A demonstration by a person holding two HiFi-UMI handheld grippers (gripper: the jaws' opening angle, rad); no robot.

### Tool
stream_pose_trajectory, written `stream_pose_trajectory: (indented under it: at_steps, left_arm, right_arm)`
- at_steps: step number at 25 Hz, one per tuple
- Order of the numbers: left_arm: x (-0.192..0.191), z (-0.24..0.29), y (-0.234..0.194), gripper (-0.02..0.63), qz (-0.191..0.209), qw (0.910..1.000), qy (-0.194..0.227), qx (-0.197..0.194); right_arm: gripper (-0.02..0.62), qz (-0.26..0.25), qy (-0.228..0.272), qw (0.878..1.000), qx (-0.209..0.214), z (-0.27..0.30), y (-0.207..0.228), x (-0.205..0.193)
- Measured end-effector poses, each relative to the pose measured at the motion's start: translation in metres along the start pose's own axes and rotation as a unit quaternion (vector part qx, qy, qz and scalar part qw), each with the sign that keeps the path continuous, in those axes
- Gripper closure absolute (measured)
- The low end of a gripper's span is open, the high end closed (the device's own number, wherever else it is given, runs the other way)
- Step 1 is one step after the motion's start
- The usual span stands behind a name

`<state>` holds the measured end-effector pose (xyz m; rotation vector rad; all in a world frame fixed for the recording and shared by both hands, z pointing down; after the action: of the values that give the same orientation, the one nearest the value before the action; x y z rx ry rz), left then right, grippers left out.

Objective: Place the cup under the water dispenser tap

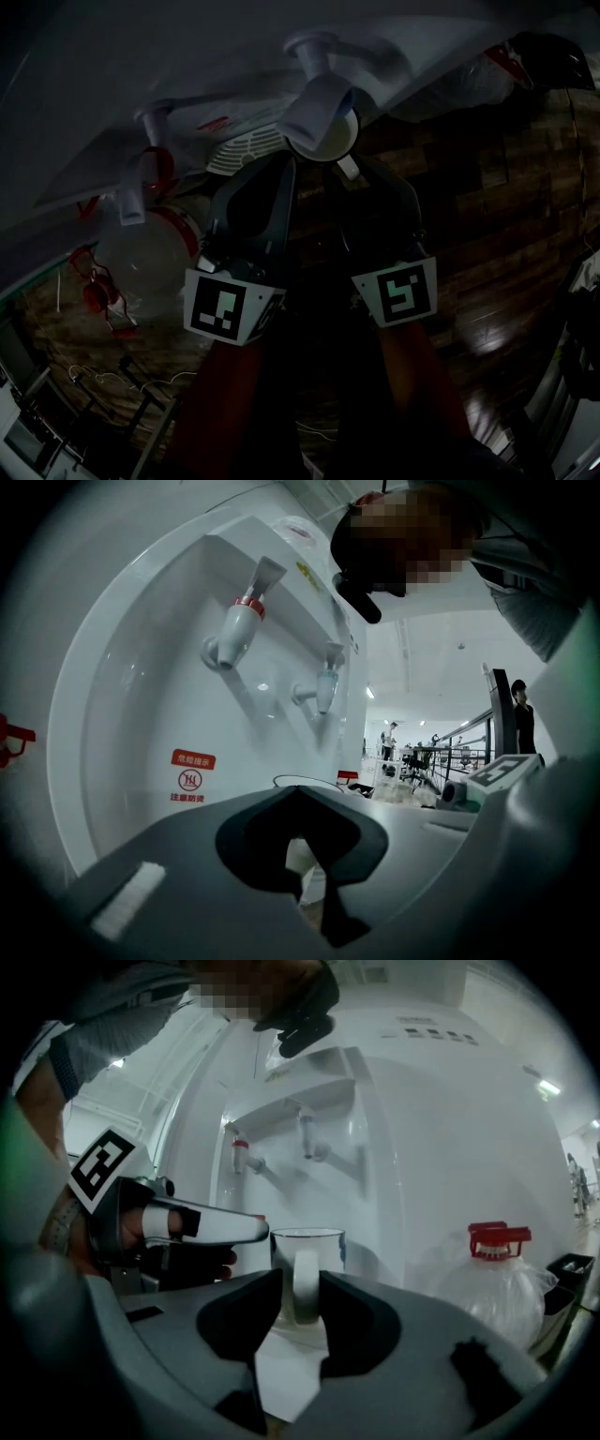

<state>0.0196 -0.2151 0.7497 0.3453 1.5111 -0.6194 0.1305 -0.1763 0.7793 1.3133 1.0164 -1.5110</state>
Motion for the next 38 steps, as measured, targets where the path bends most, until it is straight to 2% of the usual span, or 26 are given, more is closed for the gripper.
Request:
stream_pose_trajectory:
  at_steps: [2, 5, 10, 14, 18, 20, 22, 28, 33, 38]
  left_arm:
    - [0.0, -0.002, 0.0, 0.597, -0.007, 0.9999, -0.011, -0.002]
    - [0.002, -0.002, 0.002, 0.597, -0.004, 0.9999, -0.015, -0.003]
    - [0.013, -0.004, 0.004, 0.597, 0.002, 0.9997, -0.025, 0.007]
    - [0.031, -0.007, 0.01, 0.597, 0.005, 0.9996, -0.026, 0.012]
    - [0.055, -0.019, 0.025, 0.597, 0.015, 0.9982, -0.057, 0.0]
    - [0.076, -0.027, 0.038, 0.597, 0.0, 0.9979, -0.064, -0.007]
    - [0.101, -0.038, 0.05, 0.597, -0.011, 0.9977, -0.066, -0.013]
    - [0.185, -0.073, 0.073, 0.598, -0.002, 0.9967, -0.071, -0.039]
    - [0.261, -0.098, 0.086, 0.598, -0.001, 0.9959, -0.066, -0.062]
    - [0.339, -0.124, 0.105, 0.598, 0.02, 0.9928, -0.07, -0.095]
  right_arm:
    - [0.445, 0.004, -0.009, 1.0, -0.006, 0.001, -0.002, 0.0]
    - [0.429, 0.006, -0.027, 1.0, -0.005, -0.002, -0.001, 0.002]
    - [0.42, -0.002, -0.027, 1.0, -0.007, -0.01, 0.007, 0.021]
    - [0.42, -0.002, -0.028, 1.0, -0.012, -0.021, 0.011, 0.047]
    - [0.42, 0.013, -0.029, 0.999, -0.016, -0.039, 0.011, 0.09]
    - [0.425, 0.023, -0.022, 0.999, -0.012, -0.05, 0.009, 0.116]
    - [0.461, 0.028, -0.021, 0.999, -0.002, -0.061, 0.003, 0.142]
    - [0.563, 0.02, -0.03, 0.999, 0.026, -0.085, -0.016, 0.219]
    - [0.58, 0.033, -0.018, 0.999, 0.039, -0.101, -0.031, 0.303]
    - [0.58, 0.047, -0.01, 0.996, 0.077, -0.124, -0.053, 0.392]
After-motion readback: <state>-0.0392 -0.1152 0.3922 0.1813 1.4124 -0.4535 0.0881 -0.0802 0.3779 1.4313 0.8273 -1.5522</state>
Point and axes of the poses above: the fingertips, and each gripper's own axes: z forward along the fingers, y to its right, x out of its top, the point moved 6 cm from there along -z, backward along the fingers, and after that the axes turned 6 degrees about -x, right-handed, at the moved point
